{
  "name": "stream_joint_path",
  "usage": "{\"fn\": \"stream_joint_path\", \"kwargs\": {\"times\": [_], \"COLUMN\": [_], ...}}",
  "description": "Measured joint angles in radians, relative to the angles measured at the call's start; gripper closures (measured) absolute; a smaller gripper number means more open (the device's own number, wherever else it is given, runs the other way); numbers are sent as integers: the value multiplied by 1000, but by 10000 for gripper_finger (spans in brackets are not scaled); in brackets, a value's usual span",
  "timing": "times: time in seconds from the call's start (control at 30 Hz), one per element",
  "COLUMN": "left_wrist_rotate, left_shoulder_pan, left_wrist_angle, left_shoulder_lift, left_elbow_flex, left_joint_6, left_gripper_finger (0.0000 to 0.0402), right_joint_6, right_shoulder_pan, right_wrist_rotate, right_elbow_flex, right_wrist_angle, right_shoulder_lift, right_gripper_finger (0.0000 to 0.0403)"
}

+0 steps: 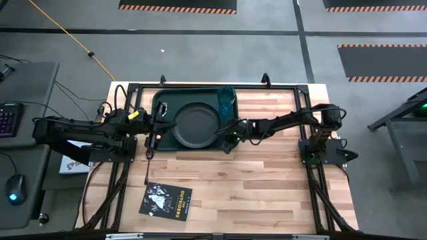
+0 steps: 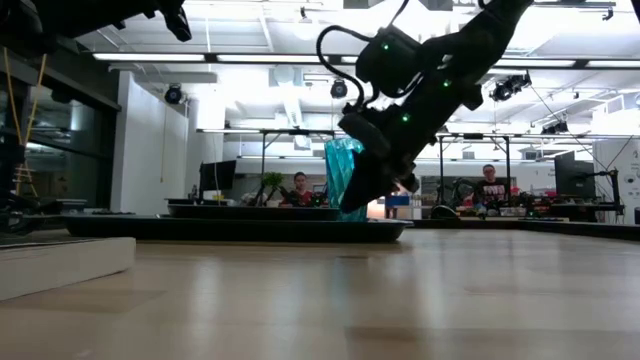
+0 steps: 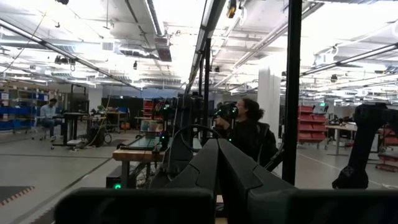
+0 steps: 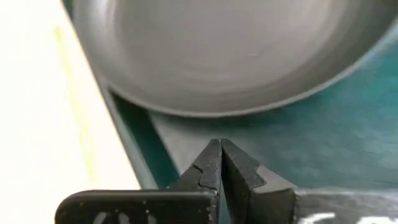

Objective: Pick and place plate/cup/fork/spoon on tray
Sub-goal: Put the black plate in the center of the black tray

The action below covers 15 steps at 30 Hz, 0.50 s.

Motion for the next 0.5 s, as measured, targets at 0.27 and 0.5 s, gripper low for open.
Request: {"fn": "stream_joint_path", "kwargs": {"times": [0.27,0.5], "left_wrist_rotate": [0,-1], "left_shoulder_pan": [0,0], "left_wrist_angle": [0,3], "left_shoulder_lift": [0,0], "left_elbow_flex": [0,0], "left_joint_6": [0,1], "left_gripper_finger": [402,401], "right_joint_6": [-59,-99], "right_shoulder_pan": [46,96], "right_wrist_rotate": [-70,-92], "right_elbow_flex": [0,6], "right_wrist_angle": [85,257], "right_shoulder_lift": [8,61], "right_gripper_finger": [403,403]}}
